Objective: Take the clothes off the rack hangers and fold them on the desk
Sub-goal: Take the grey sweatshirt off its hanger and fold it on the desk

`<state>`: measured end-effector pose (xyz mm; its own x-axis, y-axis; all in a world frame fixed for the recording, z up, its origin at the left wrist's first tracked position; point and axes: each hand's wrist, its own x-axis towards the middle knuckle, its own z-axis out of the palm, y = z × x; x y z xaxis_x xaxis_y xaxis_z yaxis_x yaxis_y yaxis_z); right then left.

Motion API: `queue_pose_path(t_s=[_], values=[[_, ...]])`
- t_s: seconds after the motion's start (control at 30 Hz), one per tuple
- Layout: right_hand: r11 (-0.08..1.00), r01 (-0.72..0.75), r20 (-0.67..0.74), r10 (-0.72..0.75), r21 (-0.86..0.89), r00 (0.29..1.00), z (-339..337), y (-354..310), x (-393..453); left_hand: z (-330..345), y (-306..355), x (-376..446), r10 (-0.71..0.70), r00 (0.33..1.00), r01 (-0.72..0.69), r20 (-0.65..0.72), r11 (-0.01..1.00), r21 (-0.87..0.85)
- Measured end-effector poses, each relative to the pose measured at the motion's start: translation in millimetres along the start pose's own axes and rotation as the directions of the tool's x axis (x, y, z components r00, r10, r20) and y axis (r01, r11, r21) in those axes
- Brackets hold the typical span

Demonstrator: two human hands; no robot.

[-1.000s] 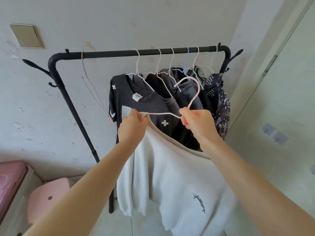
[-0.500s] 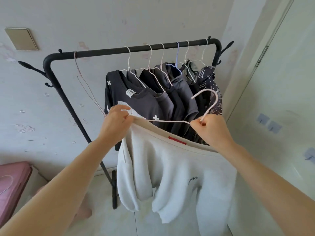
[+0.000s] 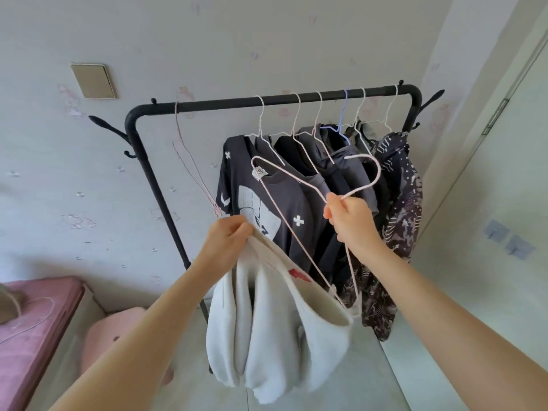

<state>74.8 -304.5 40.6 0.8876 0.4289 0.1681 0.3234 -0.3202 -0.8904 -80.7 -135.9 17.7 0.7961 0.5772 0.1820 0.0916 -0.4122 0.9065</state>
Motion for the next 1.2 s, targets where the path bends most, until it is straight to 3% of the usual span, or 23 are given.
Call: queue_pose_path(t_s=[0.33,0.5,0.67,0.83,1.2], values=[[0.987,-0.065,0.211,0.033,0.149,0.977,76,-61,38,-43,-21,-1,-0.046,0.984,0.050,-0.175,0.999,0.019],[0.990,-0.082,0.322,0.040,0.117,0.946,107,-85,76,-71,-34,6,-0.063,0.954,0.091,-0.294,0.992,0.084],[0.979,-0.120,0.353,0.054,0.167,0.934,142,-108,131,-98,-41,20,-0.038,0.880,0.121,-0.474,0.982,0.145],[0.990,-0.105,0.347,0.065,0.095,0.936,186,-126,195,-127,-44,39,-0.043,0.803,0.153,-0.594,0.979,0.137],[0.990,-0.131,0.442,0.140,-0.050,0.886,234,-110,223,-152,-46,62,-0.040,0.704,0.189,-0.709,0.973,0.133]])
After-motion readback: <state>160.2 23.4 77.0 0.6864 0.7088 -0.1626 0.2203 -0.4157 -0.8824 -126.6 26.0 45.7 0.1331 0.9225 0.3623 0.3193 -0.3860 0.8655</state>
